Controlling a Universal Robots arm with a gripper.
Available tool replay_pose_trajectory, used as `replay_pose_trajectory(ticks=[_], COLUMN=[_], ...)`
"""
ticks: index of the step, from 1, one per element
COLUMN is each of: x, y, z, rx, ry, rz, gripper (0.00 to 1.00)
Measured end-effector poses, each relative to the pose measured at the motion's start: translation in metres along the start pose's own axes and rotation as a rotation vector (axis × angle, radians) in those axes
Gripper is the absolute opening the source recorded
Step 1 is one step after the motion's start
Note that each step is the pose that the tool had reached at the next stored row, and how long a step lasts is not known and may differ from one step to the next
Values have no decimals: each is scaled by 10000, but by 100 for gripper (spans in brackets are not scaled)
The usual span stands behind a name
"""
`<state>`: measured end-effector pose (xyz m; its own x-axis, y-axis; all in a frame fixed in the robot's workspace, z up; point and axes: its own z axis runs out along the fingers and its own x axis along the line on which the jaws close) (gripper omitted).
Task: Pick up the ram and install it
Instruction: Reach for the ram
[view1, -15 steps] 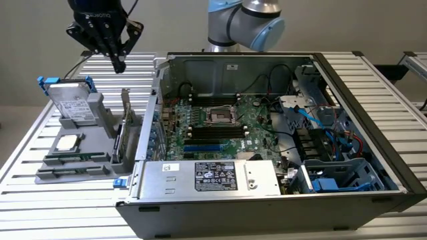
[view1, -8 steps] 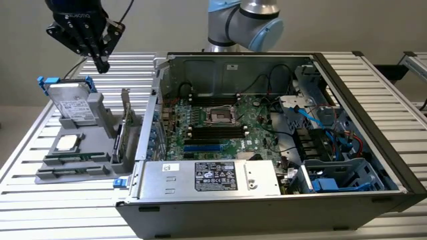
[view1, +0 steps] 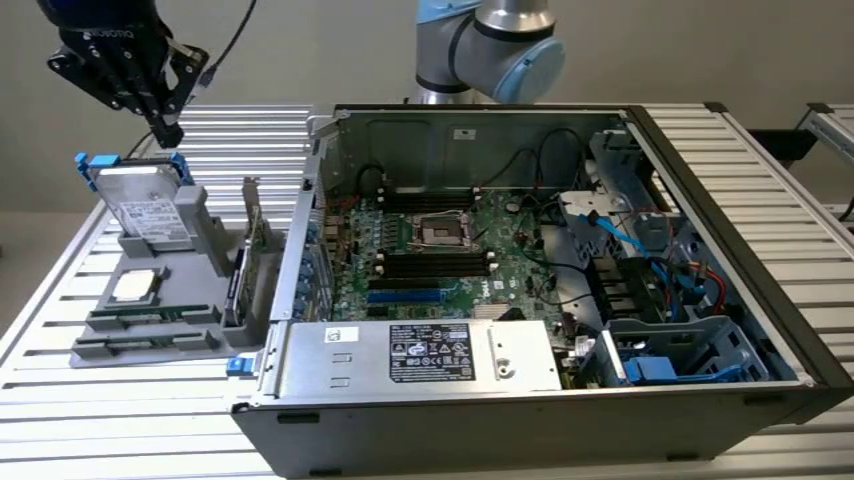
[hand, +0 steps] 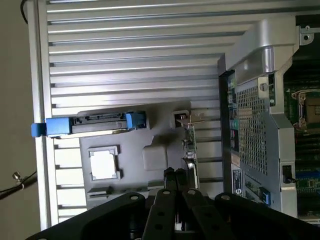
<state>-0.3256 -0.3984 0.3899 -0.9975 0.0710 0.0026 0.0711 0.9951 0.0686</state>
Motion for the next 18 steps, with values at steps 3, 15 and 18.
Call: replay_pose_trajectory(ticks=[3,15,18], x=[135,507,546], y=[-20,-209,-258], z=[8,4,0], rx=[-18,-87,-91], ry=[1,7,8], rz=[-1,-12,-19], gripper=[10,10,10])
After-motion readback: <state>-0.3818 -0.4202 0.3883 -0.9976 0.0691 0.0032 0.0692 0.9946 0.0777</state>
